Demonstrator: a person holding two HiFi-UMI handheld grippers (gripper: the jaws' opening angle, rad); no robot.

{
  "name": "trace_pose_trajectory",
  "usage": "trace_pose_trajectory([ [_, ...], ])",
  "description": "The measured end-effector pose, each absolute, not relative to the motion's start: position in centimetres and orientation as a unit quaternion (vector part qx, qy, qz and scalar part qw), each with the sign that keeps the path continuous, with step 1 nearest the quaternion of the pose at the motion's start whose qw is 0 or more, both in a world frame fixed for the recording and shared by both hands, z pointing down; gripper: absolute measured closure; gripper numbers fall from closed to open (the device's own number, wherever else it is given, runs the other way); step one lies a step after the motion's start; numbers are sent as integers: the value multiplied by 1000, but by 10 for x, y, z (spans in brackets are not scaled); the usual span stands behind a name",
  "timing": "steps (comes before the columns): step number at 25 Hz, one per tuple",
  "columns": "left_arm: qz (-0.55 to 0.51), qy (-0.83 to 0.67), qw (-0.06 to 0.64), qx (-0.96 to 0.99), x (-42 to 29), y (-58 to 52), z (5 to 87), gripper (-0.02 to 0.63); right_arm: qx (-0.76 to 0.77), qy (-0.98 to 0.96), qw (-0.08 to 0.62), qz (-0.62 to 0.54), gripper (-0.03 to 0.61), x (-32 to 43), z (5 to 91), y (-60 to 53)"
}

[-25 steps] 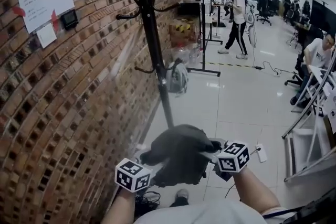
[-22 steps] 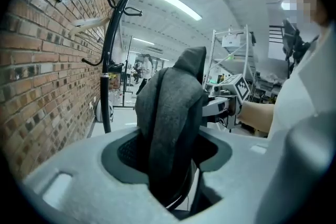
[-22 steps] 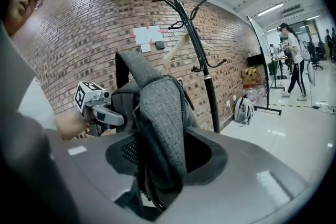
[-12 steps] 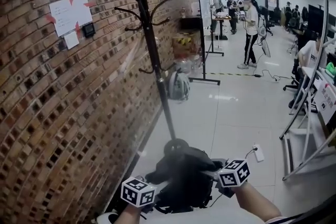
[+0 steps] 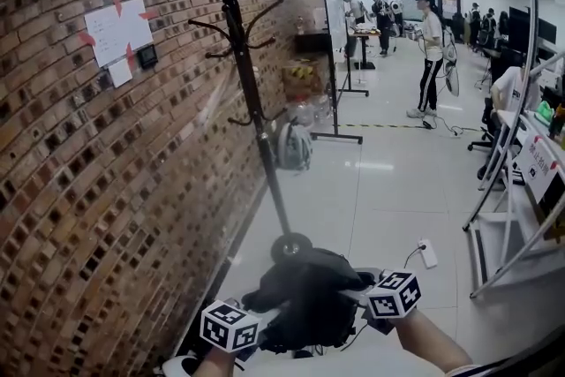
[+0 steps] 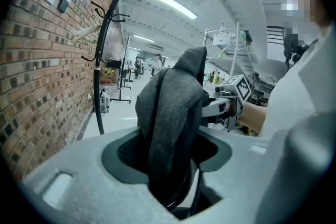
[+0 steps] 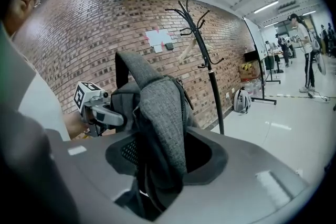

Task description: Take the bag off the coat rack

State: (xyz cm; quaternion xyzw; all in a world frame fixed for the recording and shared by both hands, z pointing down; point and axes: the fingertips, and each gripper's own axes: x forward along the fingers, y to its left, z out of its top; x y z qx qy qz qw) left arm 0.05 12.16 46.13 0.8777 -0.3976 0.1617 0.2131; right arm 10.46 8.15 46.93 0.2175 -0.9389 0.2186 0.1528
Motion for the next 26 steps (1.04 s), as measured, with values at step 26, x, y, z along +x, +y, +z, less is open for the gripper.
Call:
trace_pose_trajectory([
  [26,167,-391,214,880,-8,132,467,387,219,-937,158,221,408,96,476,94],
])
